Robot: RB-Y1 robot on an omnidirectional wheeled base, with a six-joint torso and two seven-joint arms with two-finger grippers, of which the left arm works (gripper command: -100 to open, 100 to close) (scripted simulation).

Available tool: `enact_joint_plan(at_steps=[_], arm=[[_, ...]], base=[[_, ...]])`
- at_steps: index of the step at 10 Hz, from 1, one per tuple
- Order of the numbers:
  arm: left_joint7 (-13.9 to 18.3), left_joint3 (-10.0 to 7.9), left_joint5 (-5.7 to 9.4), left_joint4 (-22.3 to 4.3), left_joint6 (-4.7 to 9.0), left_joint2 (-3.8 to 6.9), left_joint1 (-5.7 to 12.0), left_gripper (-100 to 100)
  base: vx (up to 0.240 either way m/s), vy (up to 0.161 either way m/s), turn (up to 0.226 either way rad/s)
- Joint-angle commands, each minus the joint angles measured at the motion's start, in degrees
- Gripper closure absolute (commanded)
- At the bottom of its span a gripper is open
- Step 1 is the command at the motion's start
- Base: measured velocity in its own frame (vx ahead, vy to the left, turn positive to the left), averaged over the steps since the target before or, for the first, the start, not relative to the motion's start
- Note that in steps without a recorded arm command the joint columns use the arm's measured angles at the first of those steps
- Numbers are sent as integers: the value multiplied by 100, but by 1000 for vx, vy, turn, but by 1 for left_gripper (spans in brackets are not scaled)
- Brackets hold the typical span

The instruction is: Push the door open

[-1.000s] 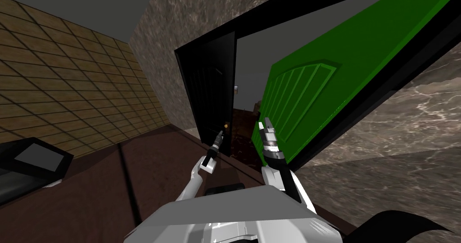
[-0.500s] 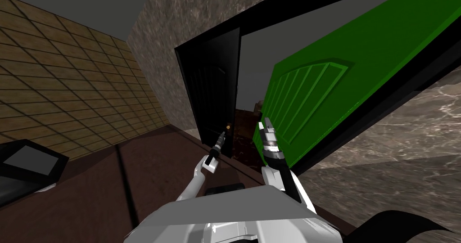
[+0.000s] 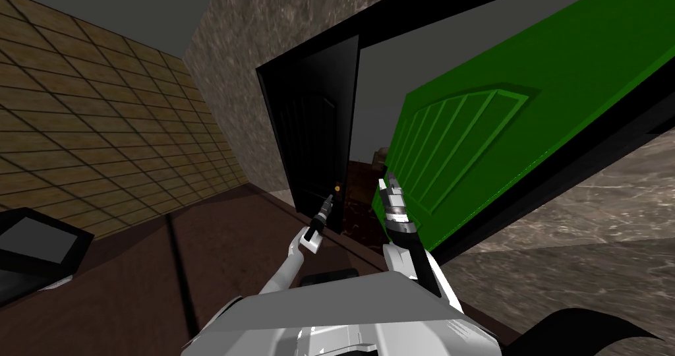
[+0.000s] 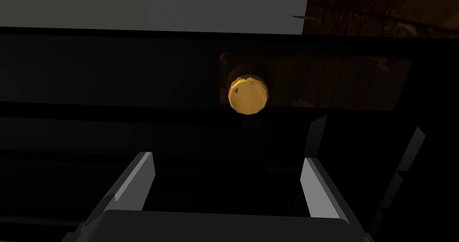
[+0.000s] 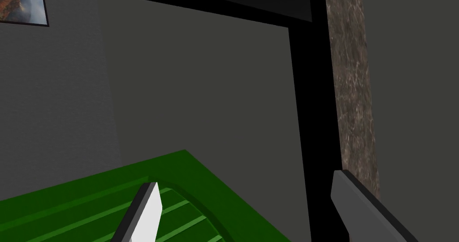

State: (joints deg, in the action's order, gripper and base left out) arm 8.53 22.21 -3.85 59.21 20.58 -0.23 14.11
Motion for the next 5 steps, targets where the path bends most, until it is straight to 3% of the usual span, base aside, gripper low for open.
enact_joint_plan(at_steps=[1,4,5], arm=[[45,50,-9,-158,-6,-29,89,-100],[78,69,-10,-364,19,-70,208,-100],[70,41,-6,-415,35,93,235,-100]], base=[[94,66,-11],[48,61,-5],[84,-42,-34]])
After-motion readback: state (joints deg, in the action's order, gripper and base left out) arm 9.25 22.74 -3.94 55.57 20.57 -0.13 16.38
